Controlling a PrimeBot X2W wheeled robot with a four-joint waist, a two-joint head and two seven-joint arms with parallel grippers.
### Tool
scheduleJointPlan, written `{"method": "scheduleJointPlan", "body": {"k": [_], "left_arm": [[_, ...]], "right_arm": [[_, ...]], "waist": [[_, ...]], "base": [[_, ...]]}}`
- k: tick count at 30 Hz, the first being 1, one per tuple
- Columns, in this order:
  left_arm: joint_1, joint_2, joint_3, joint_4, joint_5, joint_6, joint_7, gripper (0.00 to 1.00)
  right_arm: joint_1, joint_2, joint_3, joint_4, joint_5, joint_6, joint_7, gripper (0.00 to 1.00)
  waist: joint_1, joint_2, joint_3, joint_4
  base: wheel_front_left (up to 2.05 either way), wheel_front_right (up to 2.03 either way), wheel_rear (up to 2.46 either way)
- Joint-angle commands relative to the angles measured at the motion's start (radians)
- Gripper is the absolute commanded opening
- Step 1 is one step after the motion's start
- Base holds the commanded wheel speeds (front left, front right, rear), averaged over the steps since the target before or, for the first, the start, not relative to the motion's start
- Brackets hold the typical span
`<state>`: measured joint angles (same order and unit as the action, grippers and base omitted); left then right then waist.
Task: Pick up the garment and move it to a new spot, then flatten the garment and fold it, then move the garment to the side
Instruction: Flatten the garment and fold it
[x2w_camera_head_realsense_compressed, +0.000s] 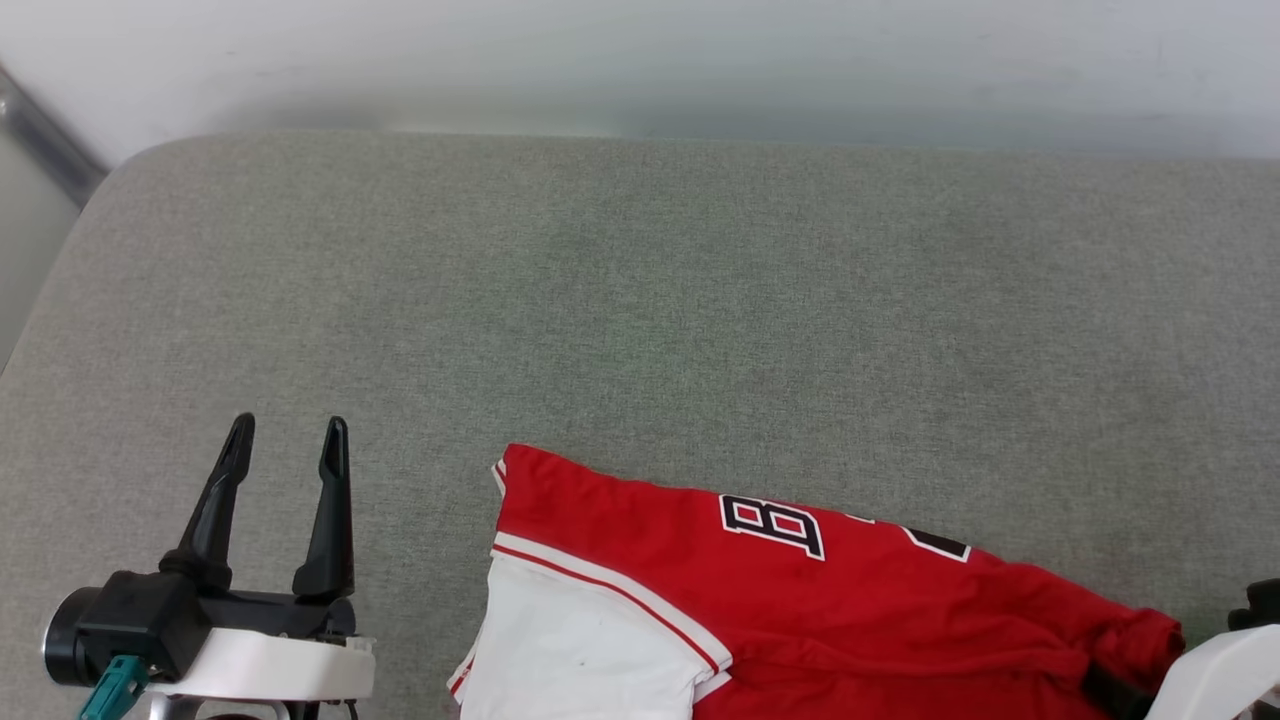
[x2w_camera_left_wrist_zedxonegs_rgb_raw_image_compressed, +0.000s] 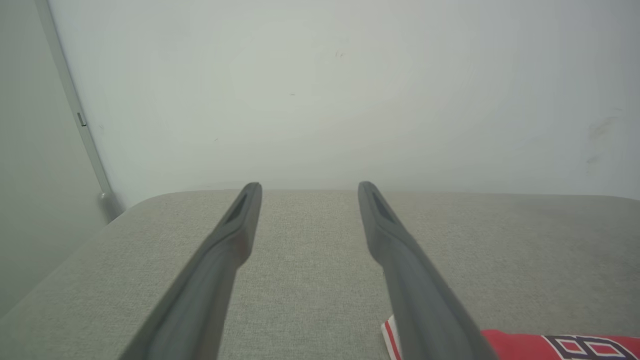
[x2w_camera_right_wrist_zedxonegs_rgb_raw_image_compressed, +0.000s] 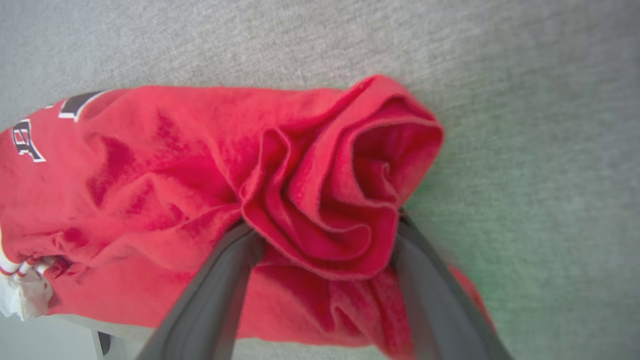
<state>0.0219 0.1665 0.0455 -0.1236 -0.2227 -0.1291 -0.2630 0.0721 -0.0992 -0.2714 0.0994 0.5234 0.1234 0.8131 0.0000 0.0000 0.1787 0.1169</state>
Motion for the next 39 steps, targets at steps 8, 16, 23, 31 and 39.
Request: {"method": "scheduleJointPlan", "body": {"k": [8, 16, 23, 31, 39], "left_arm": [[0.009, 0.006, 0.000, -0.004, -0.003, -0.001, -0.002, 1.00], [0.015, 0.016, -0.015, -0.001, 0.003, -0.001, -0.002, 1.00], [0.020, 0.023, -0.024, 0.004, 0.007, -0.001, -0.002, 1.00], [0.042, 0.019, -0.023, 0.012, 0.009, -0.001, -0.002, 1.00], [0.057, 0.012, -0.032, 0.013, 0.012, -0.001, -0.002, 1.00]], "right_arm": [[-0.004, 0.018, 0.022, 0.045, -0.028, 0.006, -0.059, 0.00], [-0.027, -0.057, -0.075, 0.035, -0.069, 0.005, -0.091, 0.00], [-0.073, -0.106, -0.179, 0.060, -0.145, 0.007, -0.131, 0.00], [-0.043, -0.078, -0.112, -0.034, -0.118, 0.007, -0.096, 0.00], [0.051, -0.017, 0.003, -0.252, -0.049, 0.007, 0.040, 0.00]], "waist": [[0.0000, 0.0000, -0.007, -0.013], [0.0000, 0.0000, -0.013, -0.024], [0.0000, 0.0000, -0.027, -0.033], [0.0000, 0.0000, -0.075, -0.047], [0.0000, 0.0000, -0.113, -0.047]], "base": [[0.00, 0.00, 0.00], [0.00, 0.00, 0.00], [0.00, 0.00, 0.00], [0.00, 0.00, 0.00], [0.00, 0.00, 0.00]]}}
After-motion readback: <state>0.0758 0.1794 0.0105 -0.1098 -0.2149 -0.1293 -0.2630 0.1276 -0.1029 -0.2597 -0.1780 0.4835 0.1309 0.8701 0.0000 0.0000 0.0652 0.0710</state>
